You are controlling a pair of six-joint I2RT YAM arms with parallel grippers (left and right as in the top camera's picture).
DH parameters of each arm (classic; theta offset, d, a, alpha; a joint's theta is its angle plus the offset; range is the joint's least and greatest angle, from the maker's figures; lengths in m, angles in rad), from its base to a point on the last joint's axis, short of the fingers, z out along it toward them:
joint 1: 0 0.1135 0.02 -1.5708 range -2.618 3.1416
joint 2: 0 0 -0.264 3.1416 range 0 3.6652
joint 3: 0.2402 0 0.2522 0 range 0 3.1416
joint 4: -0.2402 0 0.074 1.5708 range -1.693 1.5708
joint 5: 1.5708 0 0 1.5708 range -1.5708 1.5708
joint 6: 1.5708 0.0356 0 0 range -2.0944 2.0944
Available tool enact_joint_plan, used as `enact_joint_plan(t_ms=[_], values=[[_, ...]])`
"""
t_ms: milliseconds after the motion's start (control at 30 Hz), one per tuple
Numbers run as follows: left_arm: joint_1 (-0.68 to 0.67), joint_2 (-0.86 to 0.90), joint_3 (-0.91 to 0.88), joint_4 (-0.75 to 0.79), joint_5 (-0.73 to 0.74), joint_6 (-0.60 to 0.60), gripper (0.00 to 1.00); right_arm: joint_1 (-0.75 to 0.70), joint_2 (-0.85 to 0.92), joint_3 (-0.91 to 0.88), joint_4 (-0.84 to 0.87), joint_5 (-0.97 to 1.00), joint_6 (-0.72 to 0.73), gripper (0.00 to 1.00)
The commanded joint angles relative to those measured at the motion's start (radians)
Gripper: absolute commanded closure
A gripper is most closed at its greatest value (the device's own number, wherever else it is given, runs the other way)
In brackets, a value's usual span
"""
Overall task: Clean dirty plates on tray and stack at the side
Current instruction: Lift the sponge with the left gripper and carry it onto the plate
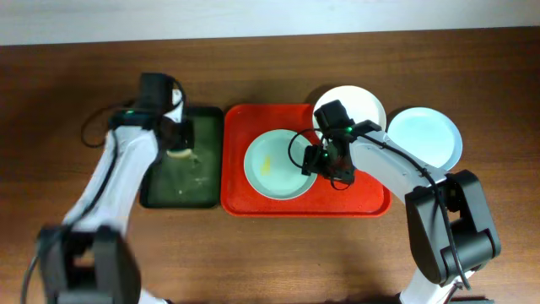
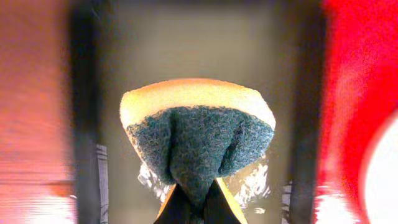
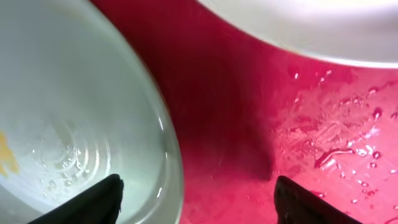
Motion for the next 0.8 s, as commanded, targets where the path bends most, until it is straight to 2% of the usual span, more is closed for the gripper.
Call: enact_joint_plan(t_ms=[0,33,133,200,433,767], values=[[0.001,-0.191,0.034,0.016,-0.011,-0.010,1.00,0.005,0.002,-0.001,0.001,0.011,-0.001,0.17],[0.001,-0.200,0.034,0.017,-0.011,-0.010,1.00,0.006,0.002,-0.001,0.002,0.008,-0.001,0.35],[0.001,-0.176,0.025,0.023,-0.010,-0.010,1.00,0.006,0.002,-0.001,0.001,0.008,-0.001,0.81],[0.001,-0.148,0.008,0.037,-0.006,-0.010,1.00,0.006,0.002,-0.001,0.001,0.008,-0.001,0.96],[-0.003,-0.010,-0.015,0.078,0.048,-0.010,1.00,0.005,0.002,-0.001,0.002,0.008,-0.001,0.96],[-0.003,-0.007,-0.015,0.074,0.085,-0.010,1.00,0.005,0.002,-0.001,0.002,-0.057,0.000,0.96]])
